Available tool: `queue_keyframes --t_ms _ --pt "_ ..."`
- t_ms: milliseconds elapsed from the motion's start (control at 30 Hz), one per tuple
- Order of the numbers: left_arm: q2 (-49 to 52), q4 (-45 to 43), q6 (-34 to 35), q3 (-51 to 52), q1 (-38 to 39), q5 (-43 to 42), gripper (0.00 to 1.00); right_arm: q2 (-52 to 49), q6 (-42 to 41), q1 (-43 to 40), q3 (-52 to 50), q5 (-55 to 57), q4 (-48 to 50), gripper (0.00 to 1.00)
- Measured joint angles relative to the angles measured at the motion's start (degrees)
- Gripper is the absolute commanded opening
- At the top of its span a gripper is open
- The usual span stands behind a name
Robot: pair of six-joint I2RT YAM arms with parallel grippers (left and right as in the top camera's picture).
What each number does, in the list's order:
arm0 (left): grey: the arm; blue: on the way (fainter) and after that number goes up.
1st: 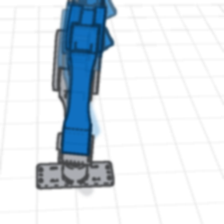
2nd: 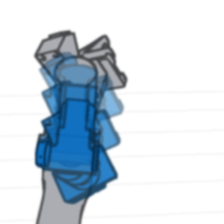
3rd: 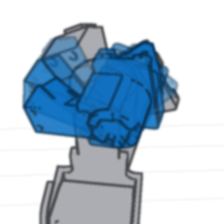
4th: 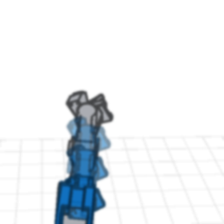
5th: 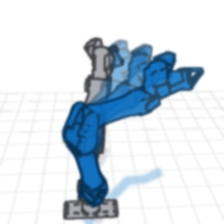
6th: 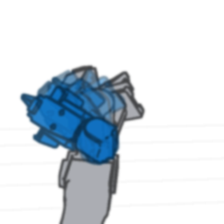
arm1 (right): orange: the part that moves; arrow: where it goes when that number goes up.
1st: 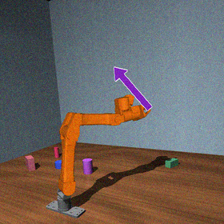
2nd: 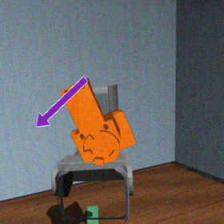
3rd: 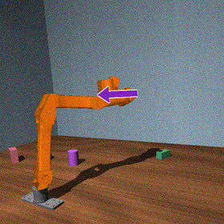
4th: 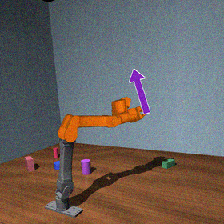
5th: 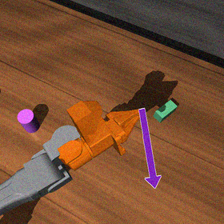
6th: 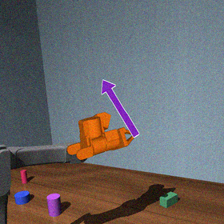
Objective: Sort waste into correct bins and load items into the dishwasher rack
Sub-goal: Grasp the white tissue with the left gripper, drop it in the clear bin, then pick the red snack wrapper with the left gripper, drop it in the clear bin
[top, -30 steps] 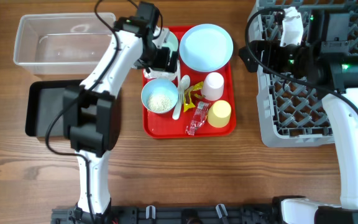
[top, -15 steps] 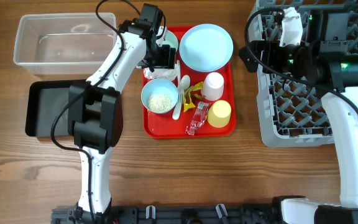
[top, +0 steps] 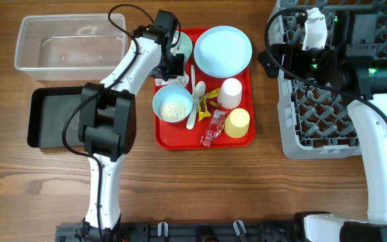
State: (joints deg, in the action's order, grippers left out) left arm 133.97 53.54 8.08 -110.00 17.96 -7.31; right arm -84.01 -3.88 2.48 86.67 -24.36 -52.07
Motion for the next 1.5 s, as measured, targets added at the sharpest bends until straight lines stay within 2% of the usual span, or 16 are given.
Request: queue_keyframes --t_ms 200,433,533,600,633,667,700,733,767,900,1133,1367,1500 --pt "-2.67 0.04 0.0 0.0 0.0 -0.07 0.04 0.0 0.0 0.0 0.0 0.02 0.0 1.0" --pt "-20.28 1.75 0.0 -0.07 -0.76 -0.5 0.04 0.0 -0.02 0.0 0.0 0.15 -0.07 1.0" --pt "-24.57 1.18 -0.04 -0.66 -4.94 4.22 0.05 -0.02 -0.02 0.0 0.0 0.17 -0.02 1.0" --pt "-24.83 0.2 -0.02 -0.66 -10.62 9.09 0.06 -0.02 -0.02 0.0 0.0 0.17 -0.04 1.0" --pt "-24.37 -0.07 -0.02 -0.66 -13.68 10.58 0.09 -0.02 -0.02 0.02 0.0 0.17 -0.04 0.99" --pt "-23.85 -0.42 0.0 -0.66 -17.18 12.02 0.24 -0.02 -0.02 0.0 0.0 0.17 -0.02 1.0" --pt "-23.17 -1.05 0.04 -0.66 -20.37 12.7 0.53 -0.02 -0.02 0.0 0.0 0.17 -0.04 1.0" --pt "-22.4 -1.44 -0.2 -0.66 -22.75 13.18 0.93 -0.02 -0.02 0.02 0.0 0.17 0.0 1.0" --pt "-21.68 -1.9 -0.04 -0.66 -24.57 13.16 1.0 -0.02 -0.02 0.02 0.0 0.17 -0.02 1.0" --pt "-19.08 -2.27 0.07 -0.66 -28.48 10.38 1.0 -0.02 -0.02 0.0 0.0 0.17 0.0 1.0" --pt "-18.86 -1.25 -0.09 -0.66 -25.4 5.2 1.0 -0.02 -0.02 0.0 0.0 0.17 0.0 0.99" --pt "-18.84 11.1 -4.72 -0.63 -12.31 -1.4 0.97 -0.13 -0.02 0.0 -0.02 0.17 0.0 1.0" --pt "-18.84 15.93 -7.43 -0.28 -2.93 -2.58 0.88 -0.55 -0.04 0.02 0.0 0.17 -0.07 1.0"
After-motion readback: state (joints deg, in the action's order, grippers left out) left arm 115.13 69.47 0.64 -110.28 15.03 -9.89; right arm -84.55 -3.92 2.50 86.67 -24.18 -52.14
